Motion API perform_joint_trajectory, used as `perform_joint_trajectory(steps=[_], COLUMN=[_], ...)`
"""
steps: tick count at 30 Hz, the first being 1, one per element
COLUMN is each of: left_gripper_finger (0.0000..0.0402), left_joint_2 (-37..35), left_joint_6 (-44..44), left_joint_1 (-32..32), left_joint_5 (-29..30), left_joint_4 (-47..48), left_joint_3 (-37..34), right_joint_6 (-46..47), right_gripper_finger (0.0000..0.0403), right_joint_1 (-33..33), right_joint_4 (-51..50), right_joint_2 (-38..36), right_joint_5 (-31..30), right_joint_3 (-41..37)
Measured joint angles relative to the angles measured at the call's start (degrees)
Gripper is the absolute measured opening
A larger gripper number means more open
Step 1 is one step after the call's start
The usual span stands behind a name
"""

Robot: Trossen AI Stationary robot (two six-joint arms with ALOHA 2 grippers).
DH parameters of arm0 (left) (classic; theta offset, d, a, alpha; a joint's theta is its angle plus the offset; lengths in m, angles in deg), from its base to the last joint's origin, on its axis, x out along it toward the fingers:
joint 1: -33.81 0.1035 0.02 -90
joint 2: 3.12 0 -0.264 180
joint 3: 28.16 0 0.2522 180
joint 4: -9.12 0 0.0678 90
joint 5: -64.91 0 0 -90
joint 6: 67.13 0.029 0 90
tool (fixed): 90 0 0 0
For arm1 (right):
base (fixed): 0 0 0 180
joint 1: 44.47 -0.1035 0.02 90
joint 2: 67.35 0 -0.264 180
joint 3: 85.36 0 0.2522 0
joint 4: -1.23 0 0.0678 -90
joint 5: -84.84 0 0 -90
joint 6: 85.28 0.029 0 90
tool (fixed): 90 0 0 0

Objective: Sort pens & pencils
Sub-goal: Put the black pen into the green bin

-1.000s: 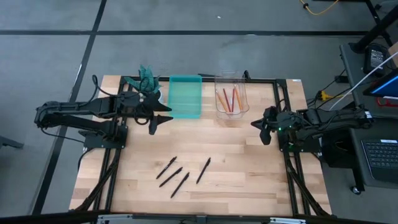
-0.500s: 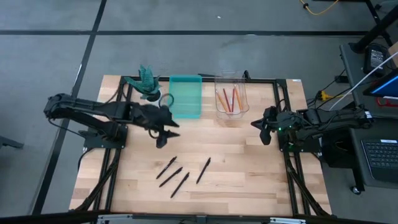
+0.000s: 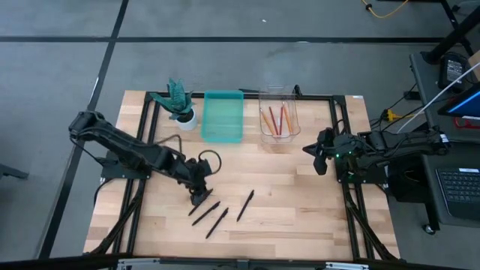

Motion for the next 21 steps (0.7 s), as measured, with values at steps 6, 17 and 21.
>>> perform_joint_trajectory(steps=[6,17,21], left_gripper_finger=[0.0198,0.0198,0.0198], left_joint_2=[5.7,14.2,15.8], left_joint_6=[-11.8,-19.8,-21.3], left_joint_1=[-2.0,-3.8,-4.8], left_joint_5=[-0.4,-4.1,-6.7], left_joint_4=[1.5,1.6,1.2], left_joint_3=[0.0,0.0,0.0], right_joint_6=[-0.9,-1.1,-2.5], right_gripper_finger=[0.0021,0.0021,0.0021], right_joint_1=[0.0,0.0,0.0], right_joint_4=[0.0,0.0,0.0], right_joint_2=[0.0,0.0,0.0], right_joint_5=[0.0,0.0,0.0], right_joint_3=[0.0,0.0,0.0])
